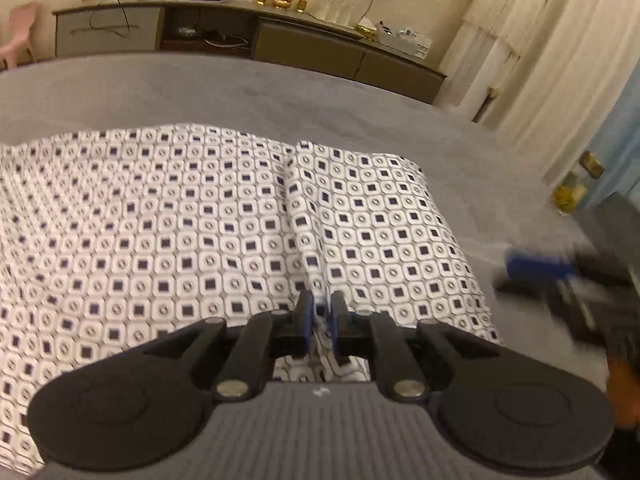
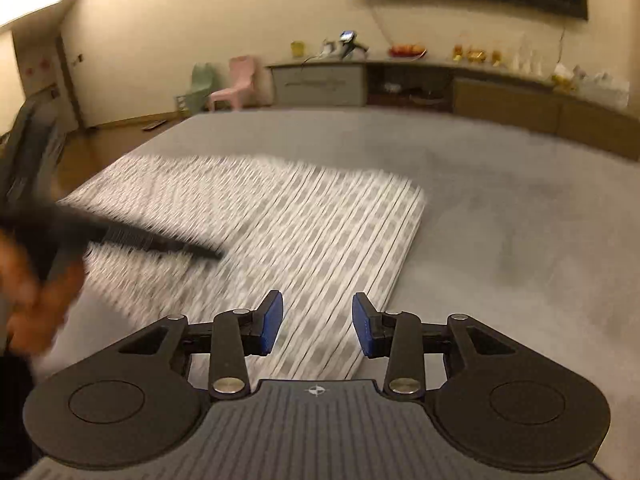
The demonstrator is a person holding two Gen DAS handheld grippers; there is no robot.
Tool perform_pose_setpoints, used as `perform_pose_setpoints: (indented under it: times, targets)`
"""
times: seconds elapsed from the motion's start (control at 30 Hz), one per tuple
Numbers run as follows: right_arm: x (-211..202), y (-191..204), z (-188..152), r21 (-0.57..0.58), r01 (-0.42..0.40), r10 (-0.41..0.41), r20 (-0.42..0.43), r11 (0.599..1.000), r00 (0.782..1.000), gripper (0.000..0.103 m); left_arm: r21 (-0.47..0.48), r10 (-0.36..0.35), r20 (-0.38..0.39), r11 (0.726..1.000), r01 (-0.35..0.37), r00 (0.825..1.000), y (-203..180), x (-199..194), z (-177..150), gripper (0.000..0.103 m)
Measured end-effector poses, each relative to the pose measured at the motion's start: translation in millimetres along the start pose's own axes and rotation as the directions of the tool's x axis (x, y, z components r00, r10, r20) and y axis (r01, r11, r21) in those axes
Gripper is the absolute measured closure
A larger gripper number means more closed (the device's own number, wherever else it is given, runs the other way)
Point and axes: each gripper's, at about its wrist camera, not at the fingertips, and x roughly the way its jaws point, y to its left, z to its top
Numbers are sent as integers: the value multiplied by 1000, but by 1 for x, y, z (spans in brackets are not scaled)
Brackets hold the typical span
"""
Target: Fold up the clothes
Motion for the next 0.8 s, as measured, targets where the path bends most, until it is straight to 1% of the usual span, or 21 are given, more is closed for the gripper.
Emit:
perform_pose_setpoints:
  times: [0.07,0.13,0.2,0.23,0.27,0.43,0.57,0.6,0.67,0.8]
  targets:
    - [21,0,21,-46,57,-58,-24,997,998,67,3,-8,-5,1000,8,1000,-1,1,-2,95]
    - [52,-1,38,-71,82,-87,-69,994,994,75,15,0,-10,1000,0,1000,0,3,-5,94]
    - [83,0,46,-91,99,-111,-140,991,984,76,21,8,-14,1000,-7,1000,3,6,-7,93]
    - [99,1,49,-99,105,-121,-182,990,976,76,16,2,-15,1000,-1,1000,5,5,-7,93]
    - [110,3,52,-109,110,-131,-206,988,970,76,13,-4,-16,1000,4,1000,7,5,-7,93]
    - [119,5,65,-119,131,-155,-226,984,962,76,17,-17,-21,1000,17,1000,8,7,-4,93]
    - [110,3,64,-118,141,-166,-237,983,957,76,13,-24,-6,1000,24,1000,8,-2,-6,93]
    - [108,4,64,-121,145,-171,-239,982,956,76,13,-20,9,1000,20,1000,8,-8,-5,93]
    - [99,6,60,-130,149,-177,-241,980,954,76,34,9,63,999,-11,998,3,-26,-3,92]
    - [97,11,54,-120,137,-162,-231,983,959,76,130,62,155,988,-83,986,-15,-49,11,89]
